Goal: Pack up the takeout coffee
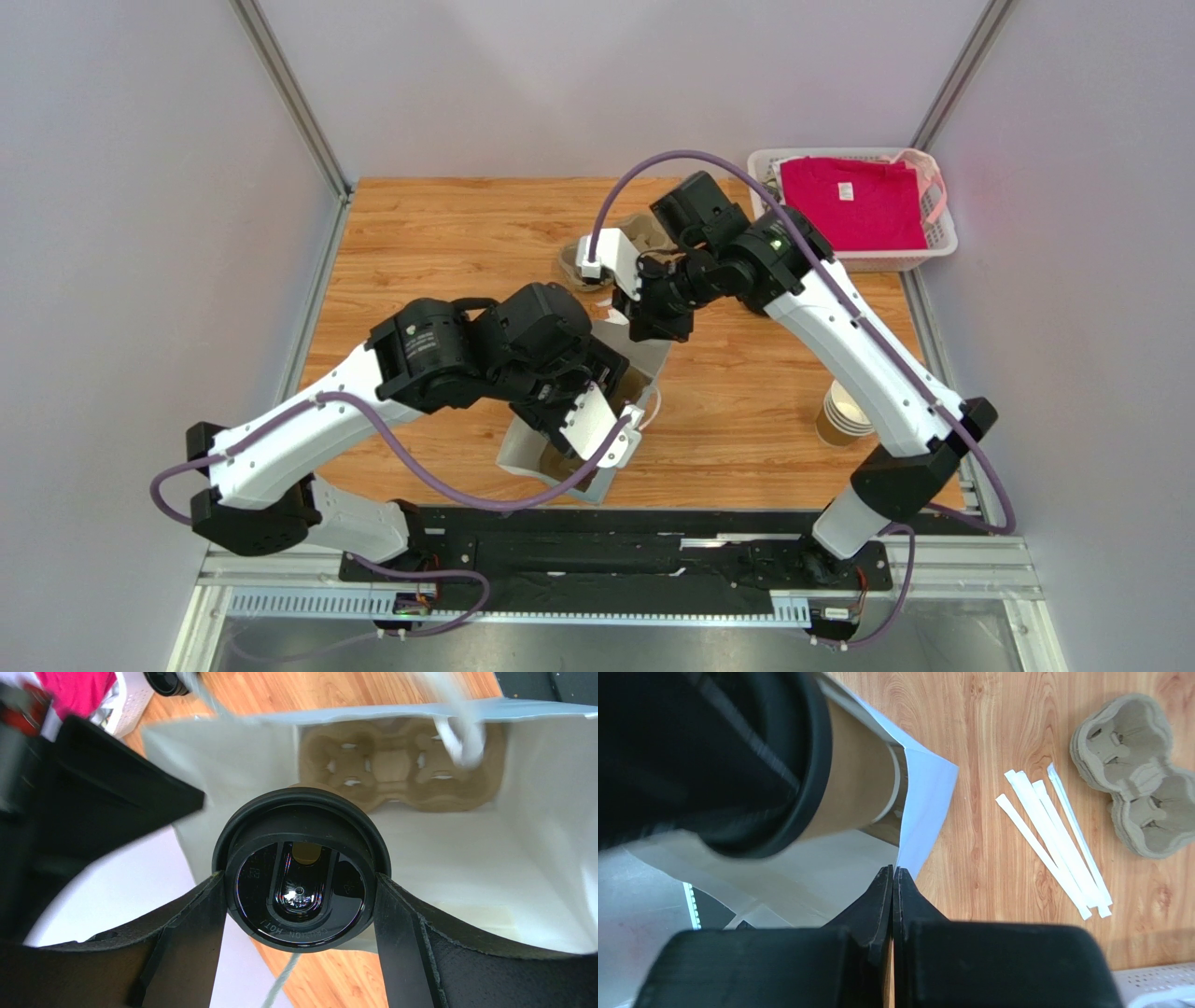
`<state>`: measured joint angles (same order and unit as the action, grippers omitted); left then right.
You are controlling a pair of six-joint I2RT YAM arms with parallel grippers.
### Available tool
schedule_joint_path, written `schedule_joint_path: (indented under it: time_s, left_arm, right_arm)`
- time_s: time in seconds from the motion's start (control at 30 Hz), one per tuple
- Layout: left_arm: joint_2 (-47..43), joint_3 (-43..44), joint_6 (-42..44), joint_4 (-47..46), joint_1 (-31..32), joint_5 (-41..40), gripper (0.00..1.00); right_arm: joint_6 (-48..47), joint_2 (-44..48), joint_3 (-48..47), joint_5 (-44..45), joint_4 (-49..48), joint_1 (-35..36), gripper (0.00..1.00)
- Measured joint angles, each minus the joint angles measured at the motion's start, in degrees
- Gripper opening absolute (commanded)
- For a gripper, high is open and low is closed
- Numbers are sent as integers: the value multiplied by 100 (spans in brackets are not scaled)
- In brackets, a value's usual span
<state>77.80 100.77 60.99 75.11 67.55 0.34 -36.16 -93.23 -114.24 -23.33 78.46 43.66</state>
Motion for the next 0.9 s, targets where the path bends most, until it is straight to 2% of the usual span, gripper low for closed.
schedule_joint_path:
  time_s: [0.27,0.53,0.9]
  left_arm:
    - [-728,-929,-109,-645,282,-339,0]
    - [-1209,-2127,-118,-1349,704,-734,0]
    - [-1381,-2776,-280,-1818,772,-667,0]
  right_arm:
    - [-138,772,549,236,-52,385,0]
    - [-203,988,1080,680,-509,903,0]
    - [323,1005,1316,938,-890,953,0]
